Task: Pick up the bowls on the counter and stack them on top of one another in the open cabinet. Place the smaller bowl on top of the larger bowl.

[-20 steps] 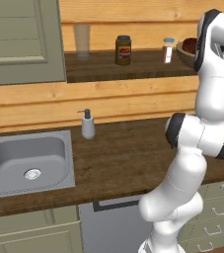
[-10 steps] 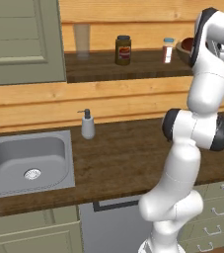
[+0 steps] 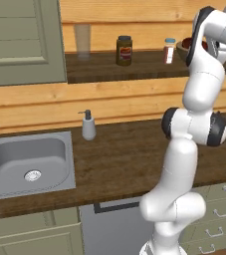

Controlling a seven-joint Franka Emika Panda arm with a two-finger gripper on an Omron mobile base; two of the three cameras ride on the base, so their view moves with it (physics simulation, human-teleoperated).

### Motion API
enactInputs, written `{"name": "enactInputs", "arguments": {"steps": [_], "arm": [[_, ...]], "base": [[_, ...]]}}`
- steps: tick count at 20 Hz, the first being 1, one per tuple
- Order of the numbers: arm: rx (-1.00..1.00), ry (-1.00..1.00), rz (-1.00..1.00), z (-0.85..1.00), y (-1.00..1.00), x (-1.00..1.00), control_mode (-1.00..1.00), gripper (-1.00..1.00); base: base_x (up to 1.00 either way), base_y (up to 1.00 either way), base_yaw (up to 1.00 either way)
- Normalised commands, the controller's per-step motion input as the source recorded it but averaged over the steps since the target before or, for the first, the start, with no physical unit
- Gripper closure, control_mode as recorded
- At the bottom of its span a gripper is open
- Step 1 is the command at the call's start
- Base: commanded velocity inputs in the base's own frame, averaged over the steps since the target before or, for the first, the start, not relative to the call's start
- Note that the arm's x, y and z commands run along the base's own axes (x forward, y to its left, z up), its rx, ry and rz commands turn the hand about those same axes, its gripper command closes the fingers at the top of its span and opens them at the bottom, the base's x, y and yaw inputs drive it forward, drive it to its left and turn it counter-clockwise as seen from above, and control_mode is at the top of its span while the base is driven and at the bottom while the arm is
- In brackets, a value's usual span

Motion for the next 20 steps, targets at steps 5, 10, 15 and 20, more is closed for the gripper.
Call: {"name": "enactInputs", "arguments": {"steps": [5,10,15,20], "arm": [[0.00,0.00,0.00,-0.06,0.00,0.00,-1.00,-1.00],[0.00,0.00,0.00,-0.02,0.00,-0.01,-1.00,-1.00],[0.00,-0.10,0.00,-0.14,0.00,-0.72,-1.00,-1.00],[-0.01,-0.23,0.00,-0.35,0.00,-0.96,-1.00,-1.00]], "base": [[0.00,0.00,0.00],[0.00,0.00,0.00],[0.00,0.00,0.00],[0.00,0.00,0.00]]}}
